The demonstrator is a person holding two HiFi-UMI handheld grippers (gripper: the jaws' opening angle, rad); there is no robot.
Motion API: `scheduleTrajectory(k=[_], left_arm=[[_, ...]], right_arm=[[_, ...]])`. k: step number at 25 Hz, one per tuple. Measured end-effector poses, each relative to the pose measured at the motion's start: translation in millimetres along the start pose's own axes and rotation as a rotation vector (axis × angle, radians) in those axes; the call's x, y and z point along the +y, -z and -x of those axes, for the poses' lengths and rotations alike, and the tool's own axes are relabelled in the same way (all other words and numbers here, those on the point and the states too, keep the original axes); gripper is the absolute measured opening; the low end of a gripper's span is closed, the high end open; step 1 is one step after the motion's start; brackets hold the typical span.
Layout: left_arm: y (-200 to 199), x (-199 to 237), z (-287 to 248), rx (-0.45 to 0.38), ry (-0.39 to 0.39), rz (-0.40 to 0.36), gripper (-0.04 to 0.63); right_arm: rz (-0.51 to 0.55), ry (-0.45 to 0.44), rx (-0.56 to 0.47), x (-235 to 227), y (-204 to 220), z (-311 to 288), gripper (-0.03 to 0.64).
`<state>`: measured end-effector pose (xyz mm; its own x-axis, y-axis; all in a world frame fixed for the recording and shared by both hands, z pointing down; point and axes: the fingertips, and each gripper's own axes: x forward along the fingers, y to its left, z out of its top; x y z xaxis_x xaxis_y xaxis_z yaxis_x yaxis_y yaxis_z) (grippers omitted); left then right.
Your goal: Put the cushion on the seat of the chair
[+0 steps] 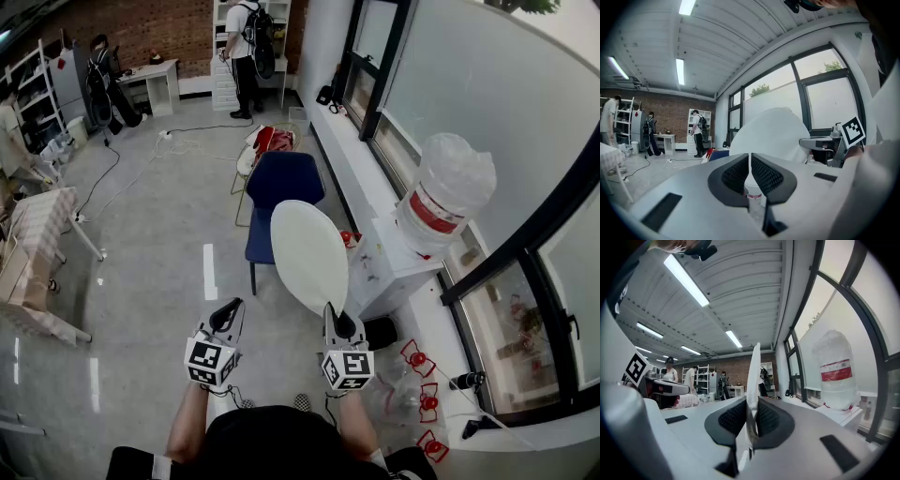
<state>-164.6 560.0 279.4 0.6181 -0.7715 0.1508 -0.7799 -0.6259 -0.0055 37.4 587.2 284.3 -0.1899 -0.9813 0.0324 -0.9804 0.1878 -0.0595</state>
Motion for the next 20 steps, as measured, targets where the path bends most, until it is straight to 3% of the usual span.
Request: scheduleTrajectory(k=[11, 20], left_arm=[[2, 9, 12, 0.003, 0.004, 0.001, 0.032], [12, 41, 30, 0.005, 0.021, 0.007, 0.032]], right_arm=[[-0.006, 0.0, -0.012, 15, -3, 3, 0.052], [0.01, 0.029, 0.006, 47, 1, -3, 0.052]])
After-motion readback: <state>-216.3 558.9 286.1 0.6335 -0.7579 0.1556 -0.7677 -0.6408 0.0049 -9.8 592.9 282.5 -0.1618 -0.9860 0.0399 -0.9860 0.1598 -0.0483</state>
